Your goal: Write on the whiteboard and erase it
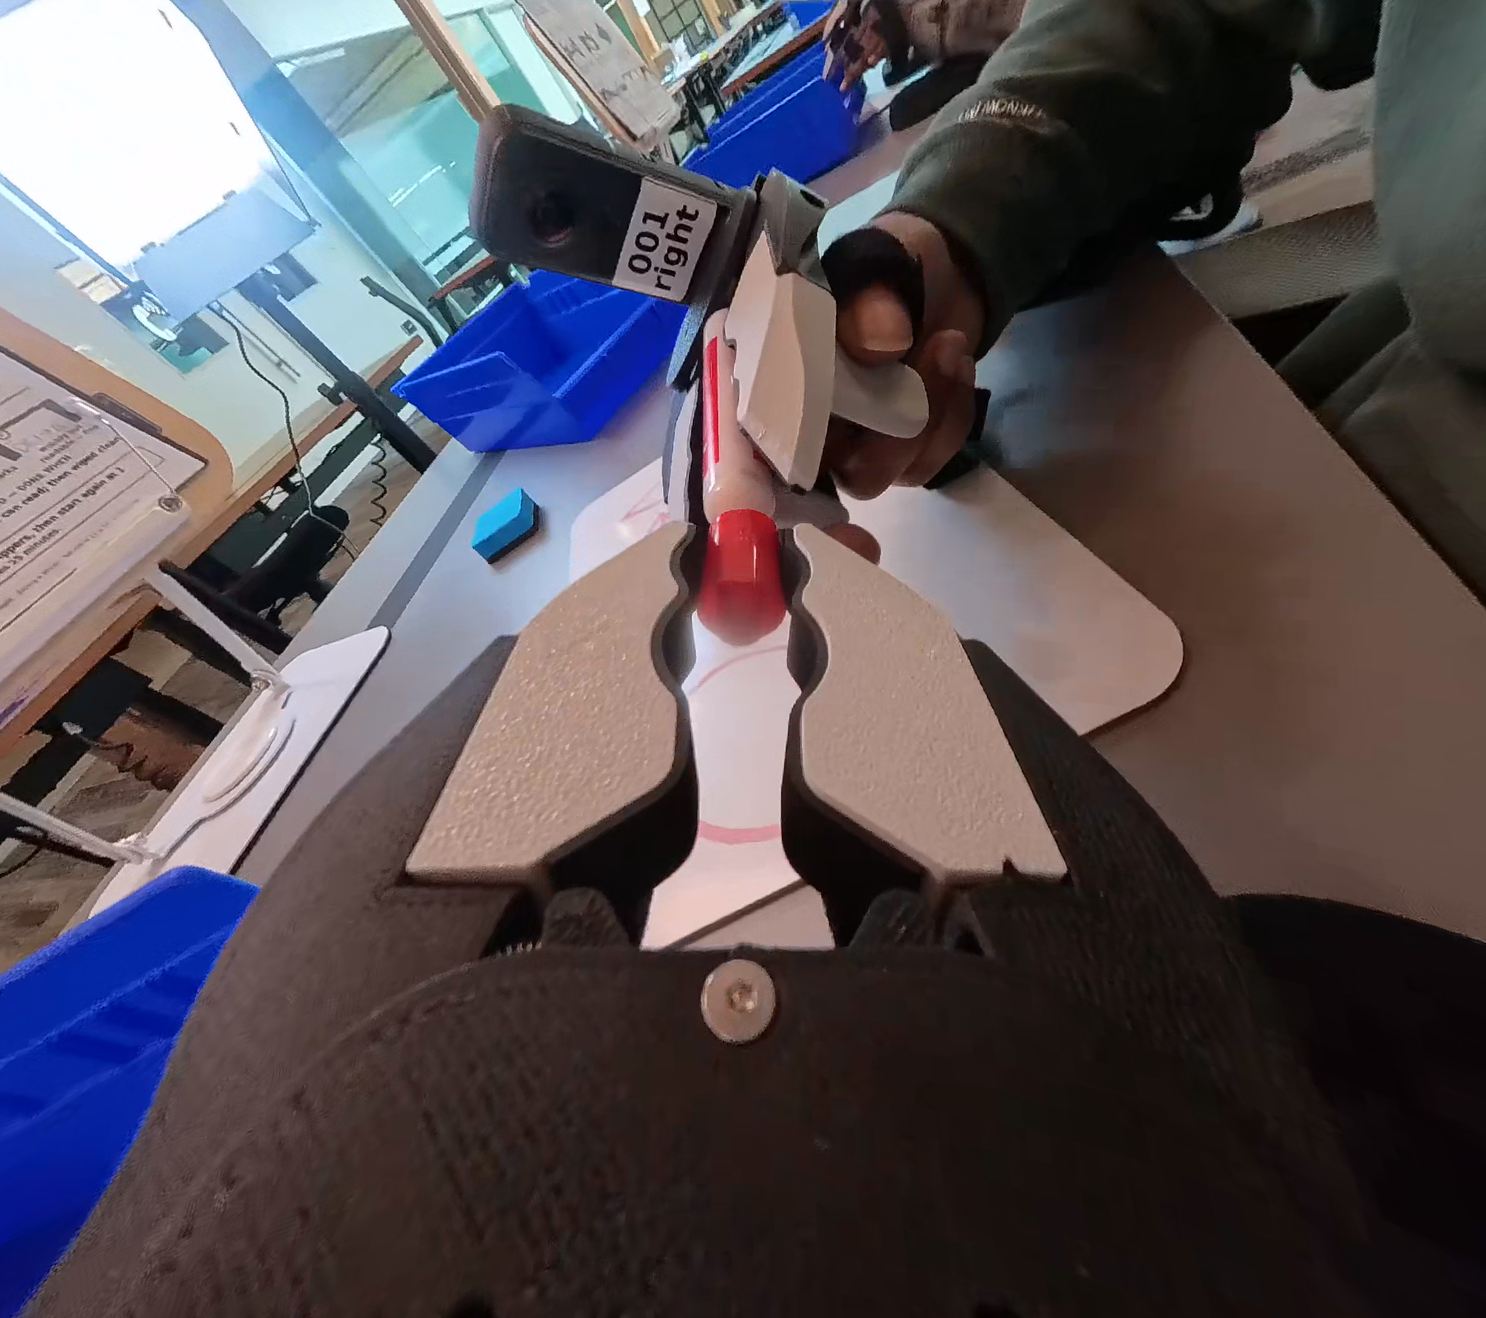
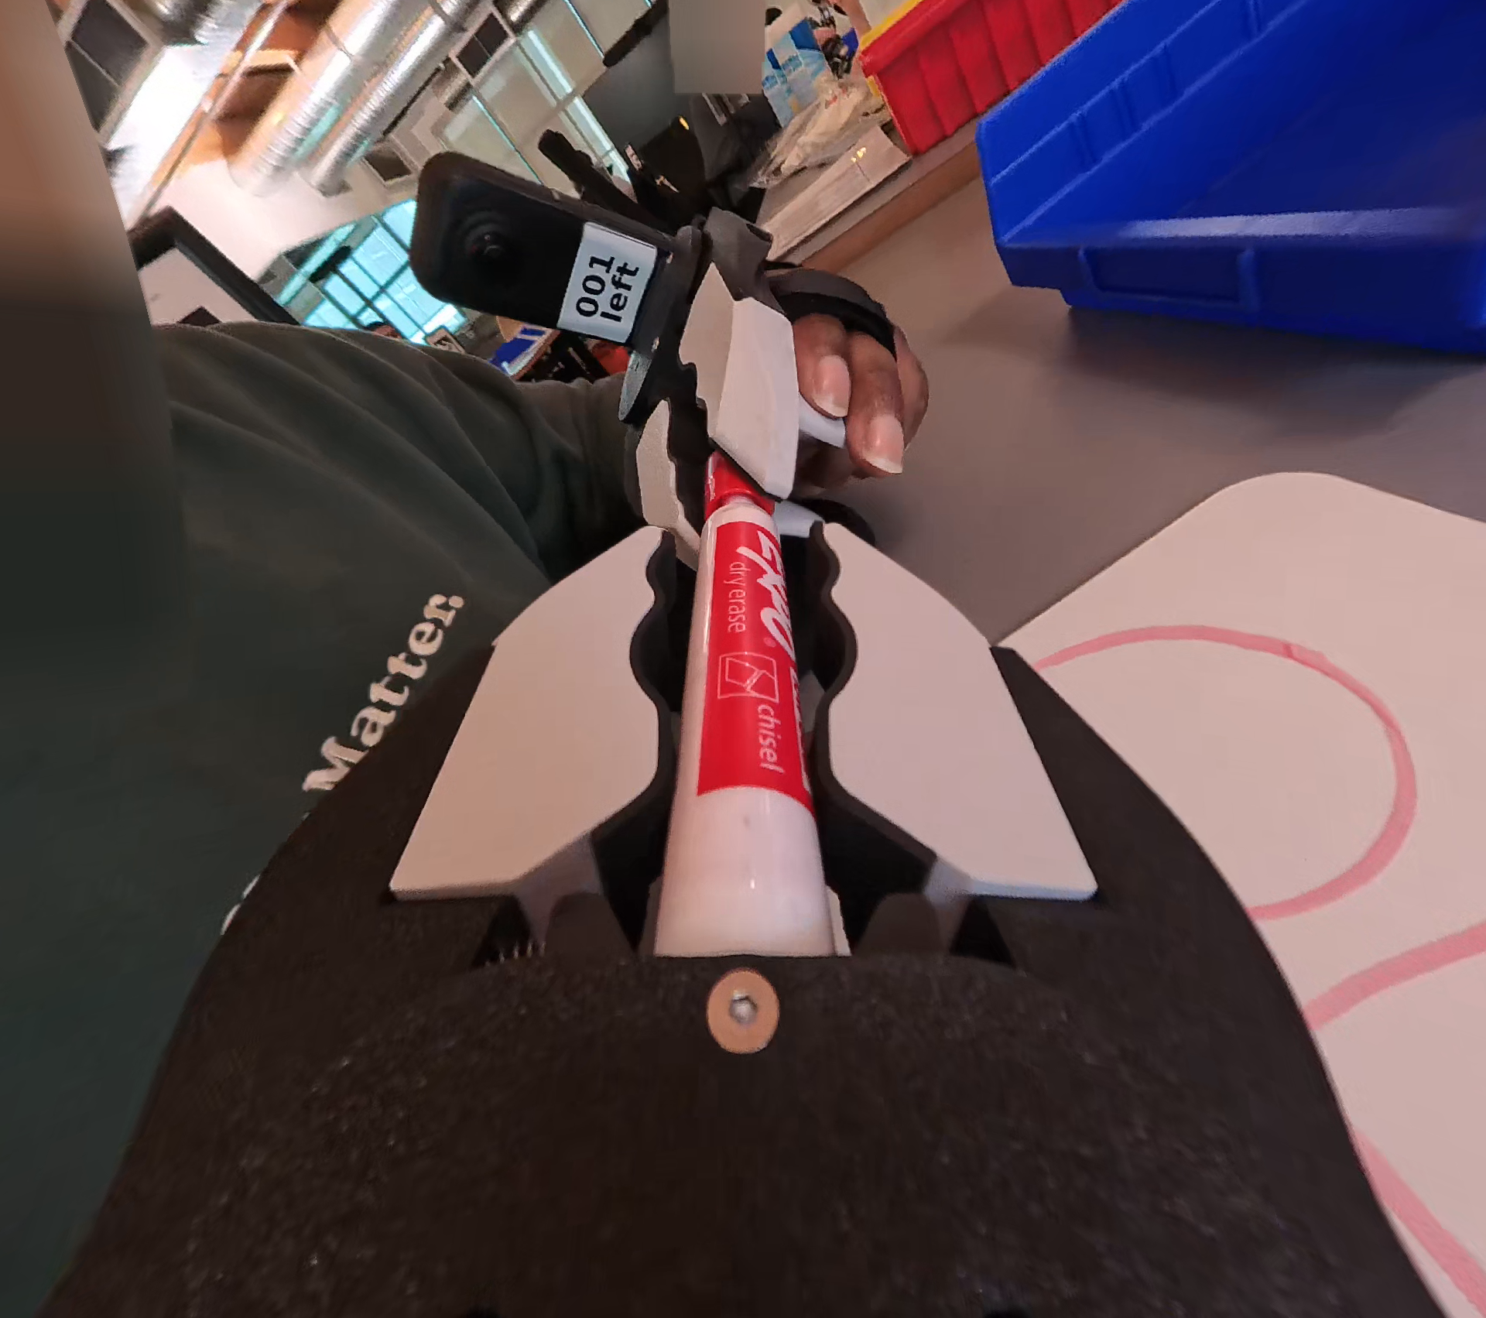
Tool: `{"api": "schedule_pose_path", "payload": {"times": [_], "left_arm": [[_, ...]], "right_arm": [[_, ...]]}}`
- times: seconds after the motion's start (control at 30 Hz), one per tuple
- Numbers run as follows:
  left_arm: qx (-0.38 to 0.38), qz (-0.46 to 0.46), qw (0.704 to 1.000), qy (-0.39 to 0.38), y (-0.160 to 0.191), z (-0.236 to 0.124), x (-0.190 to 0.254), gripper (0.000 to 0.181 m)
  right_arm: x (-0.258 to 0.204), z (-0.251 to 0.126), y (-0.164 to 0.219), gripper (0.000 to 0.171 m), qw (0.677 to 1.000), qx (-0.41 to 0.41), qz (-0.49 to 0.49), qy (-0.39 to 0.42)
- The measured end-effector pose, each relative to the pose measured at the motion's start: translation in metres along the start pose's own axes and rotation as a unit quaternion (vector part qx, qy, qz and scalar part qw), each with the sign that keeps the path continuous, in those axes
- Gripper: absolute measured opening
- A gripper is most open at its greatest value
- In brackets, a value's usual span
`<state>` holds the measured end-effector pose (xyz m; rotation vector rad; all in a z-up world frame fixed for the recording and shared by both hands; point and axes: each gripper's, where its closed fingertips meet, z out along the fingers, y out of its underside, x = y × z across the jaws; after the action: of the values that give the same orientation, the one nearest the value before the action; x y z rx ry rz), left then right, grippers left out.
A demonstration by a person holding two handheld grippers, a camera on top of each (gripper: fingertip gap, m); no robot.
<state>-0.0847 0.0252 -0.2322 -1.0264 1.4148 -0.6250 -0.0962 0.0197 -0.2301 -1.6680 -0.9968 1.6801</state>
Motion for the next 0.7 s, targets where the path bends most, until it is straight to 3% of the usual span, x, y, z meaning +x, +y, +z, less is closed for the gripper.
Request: {"api": "schedule_pose_path", "payload": {"times": [0.27,0.53,0.7], "left_arm": [[-0.036,0.031,0.999,-0.025,0.014,0.005,0.001,0.018],[-0.083,0.089,0.992,-0.040,0.023,0.014,0.003,0.018],[-0.071,0.067,0.994,-0.041,0.017,0.014,-0.004,0.018]], "right_arm": [[0.011,0.001,0.008,0.031,0.999,0.022,0.041,0.014],[0.018,0.004,0.011,0.032,0.997,-0.001,-0.023,0.080],[0.017,0.003,0.004,0.033,0.997,-0.008,-0.031,0.070]]}}
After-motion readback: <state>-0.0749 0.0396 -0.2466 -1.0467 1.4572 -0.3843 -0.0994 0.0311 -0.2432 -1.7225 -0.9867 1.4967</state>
